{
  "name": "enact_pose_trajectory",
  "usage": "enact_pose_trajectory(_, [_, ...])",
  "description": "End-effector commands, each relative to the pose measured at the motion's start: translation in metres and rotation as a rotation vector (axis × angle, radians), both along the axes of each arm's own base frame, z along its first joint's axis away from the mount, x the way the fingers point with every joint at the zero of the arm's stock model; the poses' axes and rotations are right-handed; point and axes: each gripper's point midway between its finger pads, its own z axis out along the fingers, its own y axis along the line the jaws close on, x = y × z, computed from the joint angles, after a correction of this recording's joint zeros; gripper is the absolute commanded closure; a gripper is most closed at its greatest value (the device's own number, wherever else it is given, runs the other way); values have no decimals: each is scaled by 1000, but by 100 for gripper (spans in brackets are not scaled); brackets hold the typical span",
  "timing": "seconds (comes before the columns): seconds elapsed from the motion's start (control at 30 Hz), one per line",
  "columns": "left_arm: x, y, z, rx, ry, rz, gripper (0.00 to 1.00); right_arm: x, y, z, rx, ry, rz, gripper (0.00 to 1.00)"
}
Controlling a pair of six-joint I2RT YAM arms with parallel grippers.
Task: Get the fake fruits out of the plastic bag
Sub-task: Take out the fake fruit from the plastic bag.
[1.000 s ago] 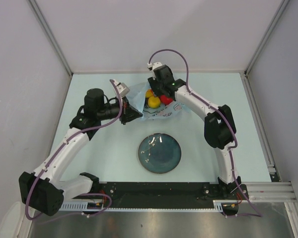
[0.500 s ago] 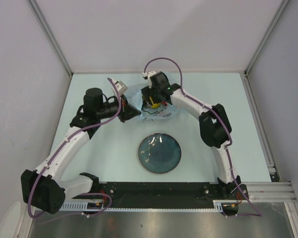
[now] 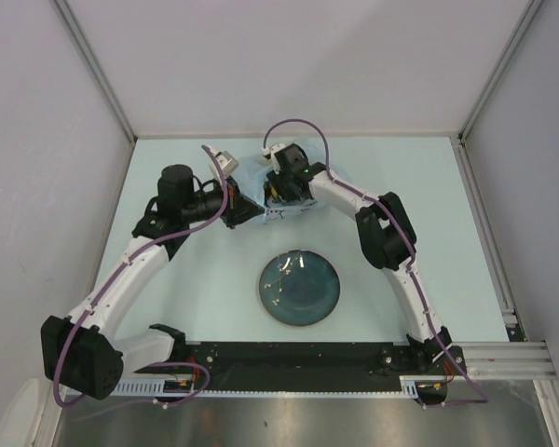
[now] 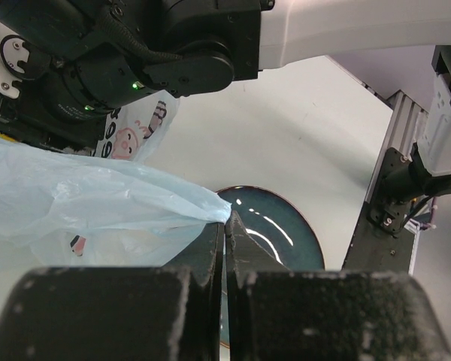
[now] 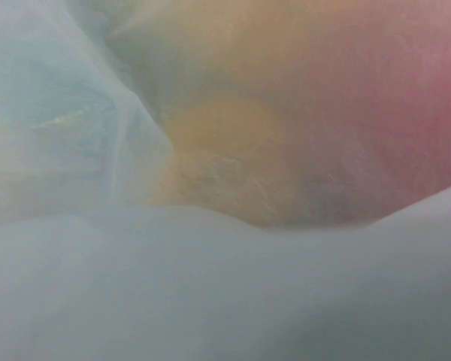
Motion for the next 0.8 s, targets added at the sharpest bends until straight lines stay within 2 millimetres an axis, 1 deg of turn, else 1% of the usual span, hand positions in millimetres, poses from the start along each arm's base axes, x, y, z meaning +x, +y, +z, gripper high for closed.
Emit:
enact_pose_trajectory(0.0, [2,-1,5,-27,-20,-3,100,20,4,59,42,-135,11,70])
enact_pose_trajectory(0.03, [1,-1,5,-28,-22,-3,100,19,5,73,59,-150,16,72])
enact_pose_trajectory(0.17, [0,2,1,-28,-20,6,100,6,8,97,92,-158,49,82])
enact_pose_trajectory(0.2, [-1,2,1,-27,-18,5,100,2,8,98,97,-150,60,84])
enact_pose_trajectory(0.23, [-1,3,-1,-26,-14,8,100,-4,7,95,90,-137,66,85])
enact_pose_trajectory(0.27, [-3,4,-1,-24,-16,7,100,-8,6,105,95,-148,71,87])
enact_pose_trajectory(0.3, [-3,4,0,-23,-19,7,100,-12,5,107,96,-147,78,89])
enact_pose_trajectory(0.33, [-5,5,-1,-20,-21,5,100,-19,2,103,86,-139,82,90])
enact_pose_trajectory(0.37, [-6,5,-1,-17,-22,4,100,-22,0,113,94,-150,84,91])
enact_pose_trajectory(0.4, [-8,6,-1,-15,-27,5,100,-23,-3,117,99,-154,84,92])
enact_pose_trajectory(0.43, [-9,7,-4,-11,-24,4,100,-24,-6,117,99,-149,78,92])
enact_pose_trajectory(0.47, [-10,7,-7,-7,-22,6,100,-26,-11,124,111,-152,73,93])
enact_pose_trajectory(0.53, [-12,8,-8,-5,-25,5,100,-29,-16,132,121,-147,82,93])
enact_pose_trajectory(0.57, [-12,9,-9,-3,-26,7,100,-35,-17,133,115,-143,118,93])
enact_pose_trajectory(0.6, [-13,9,-9,-3,-28,9,100,-42,-17,147,131,-155,147,93])
enact_pose_trajectory(0.67, [-12,10,-8,-4,-34,12,100,-57,-23,158,136,-151,182,93])
enact_pose_trajectory(0.7, [-11,10,-8,-4,-35,15,100,-72,-27,170,156,-156,220,93])
enact_pose_trajectory(0.77, [-10,10,-10,-2,-33,18,100,-93,-35,174,160,-135,255,92])
